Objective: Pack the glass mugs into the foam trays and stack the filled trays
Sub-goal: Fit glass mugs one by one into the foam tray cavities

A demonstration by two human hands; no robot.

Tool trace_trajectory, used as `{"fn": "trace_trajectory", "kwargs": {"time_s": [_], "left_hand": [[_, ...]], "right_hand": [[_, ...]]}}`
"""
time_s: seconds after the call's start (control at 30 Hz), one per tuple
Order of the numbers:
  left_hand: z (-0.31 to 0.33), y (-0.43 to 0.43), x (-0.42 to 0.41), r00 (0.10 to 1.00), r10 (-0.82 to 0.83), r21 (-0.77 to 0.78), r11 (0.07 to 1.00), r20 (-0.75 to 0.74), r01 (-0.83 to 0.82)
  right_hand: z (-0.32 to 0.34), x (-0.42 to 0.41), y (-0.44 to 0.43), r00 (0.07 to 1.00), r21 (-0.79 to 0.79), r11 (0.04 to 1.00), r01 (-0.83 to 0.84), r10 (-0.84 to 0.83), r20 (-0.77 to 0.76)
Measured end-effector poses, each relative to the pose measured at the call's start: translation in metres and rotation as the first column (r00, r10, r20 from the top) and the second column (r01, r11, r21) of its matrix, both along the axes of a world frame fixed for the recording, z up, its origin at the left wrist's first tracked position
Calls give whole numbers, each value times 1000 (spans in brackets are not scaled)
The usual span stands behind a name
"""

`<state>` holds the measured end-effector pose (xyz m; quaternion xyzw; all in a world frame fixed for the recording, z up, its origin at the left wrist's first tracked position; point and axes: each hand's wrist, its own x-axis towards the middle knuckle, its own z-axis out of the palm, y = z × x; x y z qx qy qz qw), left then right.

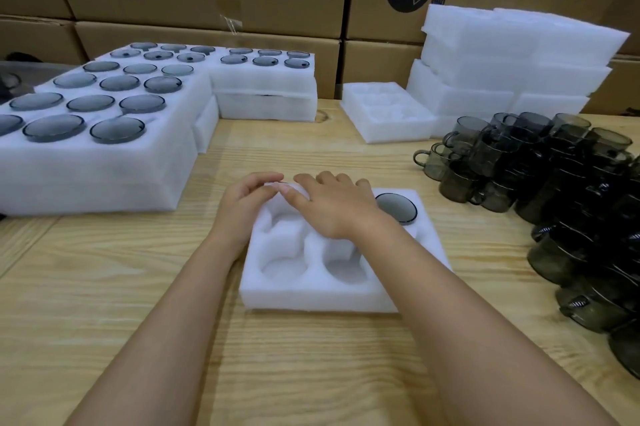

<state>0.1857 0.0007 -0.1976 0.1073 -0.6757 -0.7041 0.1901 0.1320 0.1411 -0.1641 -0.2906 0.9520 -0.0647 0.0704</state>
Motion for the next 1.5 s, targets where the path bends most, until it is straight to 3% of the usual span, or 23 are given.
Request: {"fn": "trace_trajectory", "kwargs": {"time_s": [0.17,0.37,0.43,0.5,0.53,0.6,0.67,0.77,0.87,1.07,1.23,1.33,1.5], "left_hand": [[1,4,6,1000,3,11,1000,10,-3],[-4,8,12,997,74,36,997,24,-75],[-5,6,14,997,76,60,995,20,-77],[-4,4,12,998,57,69,996,25,-59],[-3,4,10,998,49,80,995,27,-51],[-3,4,8,999,40,102,994,19,-42],[-4,4,7,999,38,95,995,17,-40],[-5,3,6,999,34,82,996,14,-35],[-5,2,6,999,38,79,996,15,-39],[-6,3,7,999,35,99,994,19,-37],[-5,4,8,999,37,106,994,21,-39],[-3,5,9,999,27,131,991,17,-29],[-1,4,12,1000,-31,172,985,0,30]], "right_hand": [[2,1,1,1000,-18,1000,-8,8,7],[1,0,9,999,-150,989,-19,24,35],[4,2,11,997,-365,931,-9,36,67],[13,1,20,993,-626,777,64,12,117],[18,-4,29,997,-675,734,71,-36,65],[30,-22,58,954,-601,797,60,-222,-199],[43,-46,96,821,-468,861,199,-407,-400],[51,-76,145,675,-248,799,549,-598,-432],[44,-85,172,663,-103,746,657,-638,-390],[29,-82,173,701,-132,811,571,-564,-435],[34,-66,153,772,-418,825,380,-532,-348],[47,-42,132,854,-574,798,184,-419,-309],[62,2,91,952,-601,799,-11,-177,-252]]}}
